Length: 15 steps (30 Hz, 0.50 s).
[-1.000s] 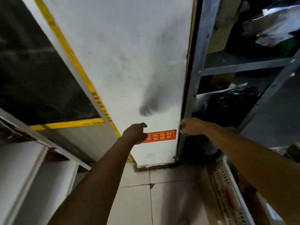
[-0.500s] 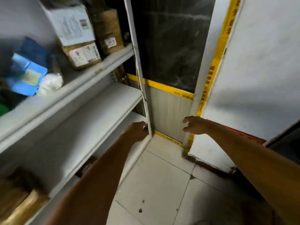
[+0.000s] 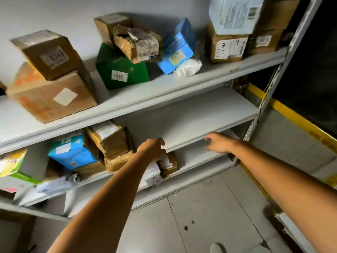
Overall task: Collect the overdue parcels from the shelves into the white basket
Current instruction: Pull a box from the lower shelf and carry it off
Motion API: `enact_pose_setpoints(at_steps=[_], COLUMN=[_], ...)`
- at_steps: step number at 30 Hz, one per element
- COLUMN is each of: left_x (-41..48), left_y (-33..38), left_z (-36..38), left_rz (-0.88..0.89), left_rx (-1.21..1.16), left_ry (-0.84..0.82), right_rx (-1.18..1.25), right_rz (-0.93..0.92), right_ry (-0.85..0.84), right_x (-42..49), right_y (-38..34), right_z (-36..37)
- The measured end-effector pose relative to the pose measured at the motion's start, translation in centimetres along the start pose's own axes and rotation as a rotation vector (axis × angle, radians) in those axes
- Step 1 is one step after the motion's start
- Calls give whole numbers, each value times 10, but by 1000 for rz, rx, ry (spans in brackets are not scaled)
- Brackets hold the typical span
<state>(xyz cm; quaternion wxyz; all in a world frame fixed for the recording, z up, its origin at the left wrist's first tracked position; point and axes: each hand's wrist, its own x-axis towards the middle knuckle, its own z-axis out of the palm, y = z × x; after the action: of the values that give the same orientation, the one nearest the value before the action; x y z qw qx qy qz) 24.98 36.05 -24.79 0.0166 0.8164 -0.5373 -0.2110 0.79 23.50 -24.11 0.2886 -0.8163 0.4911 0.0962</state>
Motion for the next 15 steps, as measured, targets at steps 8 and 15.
enact_pose_setpoints(at_steps=[8, 15], left_x=[-48, -95], left_y=[-66, -101], left_z=[-7, -7], left_rz=[-369, -532], left_rx=[-95, -170], left_ry=[134, 185], right_rx=[-138, -208], right_rz=[-291, -467], right_ry=[-155, -192], right_x=[66, 89], right_y=[-85, -143], right_z=[2, 16])
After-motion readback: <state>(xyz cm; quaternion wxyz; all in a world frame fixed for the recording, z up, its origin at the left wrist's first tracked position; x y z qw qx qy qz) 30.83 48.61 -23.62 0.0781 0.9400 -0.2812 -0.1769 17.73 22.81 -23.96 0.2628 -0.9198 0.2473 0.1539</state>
